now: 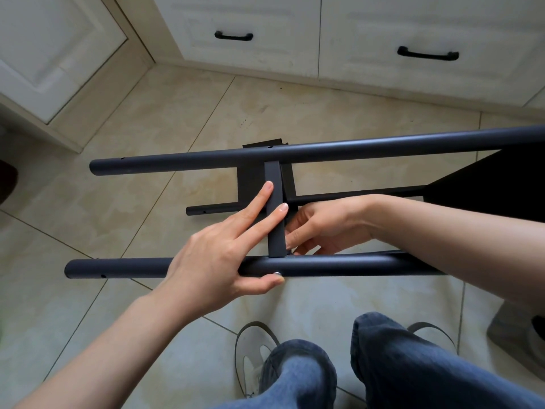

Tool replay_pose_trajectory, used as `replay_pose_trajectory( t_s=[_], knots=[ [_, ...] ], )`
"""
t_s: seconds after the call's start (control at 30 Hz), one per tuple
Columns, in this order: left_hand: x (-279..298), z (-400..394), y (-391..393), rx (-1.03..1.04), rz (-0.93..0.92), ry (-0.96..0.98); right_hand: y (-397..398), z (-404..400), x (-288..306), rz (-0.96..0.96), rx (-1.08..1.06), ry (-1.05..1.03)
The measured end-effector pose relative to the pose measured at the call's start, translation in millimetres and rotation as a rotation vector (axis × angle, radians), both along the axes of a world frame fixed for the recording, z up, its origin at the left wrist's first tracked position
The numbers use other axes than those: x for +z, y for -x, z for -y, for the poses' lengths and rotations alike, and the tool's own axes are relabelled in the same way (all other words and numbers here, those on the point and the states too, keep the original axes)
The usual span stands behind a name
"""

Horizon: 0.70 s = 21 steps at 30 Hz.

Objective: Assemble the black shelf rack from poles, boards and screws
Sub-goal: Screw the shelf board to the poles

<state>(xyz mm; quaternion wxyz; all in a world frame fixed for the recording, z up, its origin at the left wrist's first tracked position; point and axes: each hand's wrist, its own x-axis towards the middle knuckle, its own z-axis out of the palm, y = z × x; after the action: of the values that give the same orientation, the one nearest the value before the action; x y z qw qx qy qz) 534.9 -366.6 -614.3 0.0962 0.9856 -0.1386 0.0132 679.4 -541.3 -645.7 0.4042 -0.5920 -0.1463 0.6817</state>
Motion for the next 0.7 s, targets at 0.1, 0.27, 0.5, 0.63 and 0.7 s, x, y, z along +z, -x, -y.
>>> replay_pose_trajectory(
  t_s=[0.1, 0.27, 0.5, 0.63, 0.7],
  knots=[
    [0, 0, 0, -0.003, -0.005, 0.003, 0, 0, -2, -0.016, 0.013, -0.018],
    [-1, 0, 0, -0.002, 0.011, -0.011, 0, -2, 0, 0.035, 0.002, -0.004],
    [2, 1, 2, 0.013, 0.021, -0.015, 6, -4, 9, 0.145, -0.049, 0.033],
    [7, 2, 3, 0.026, 0.038, -0.018, 14, 4, 17, 0.233, -0.121, 0.015],
    [10, 4, 7, 0.035, 0.041, -0.023, 16, 13, 26, 0.260, -0.150, -0.005]
  ],
)
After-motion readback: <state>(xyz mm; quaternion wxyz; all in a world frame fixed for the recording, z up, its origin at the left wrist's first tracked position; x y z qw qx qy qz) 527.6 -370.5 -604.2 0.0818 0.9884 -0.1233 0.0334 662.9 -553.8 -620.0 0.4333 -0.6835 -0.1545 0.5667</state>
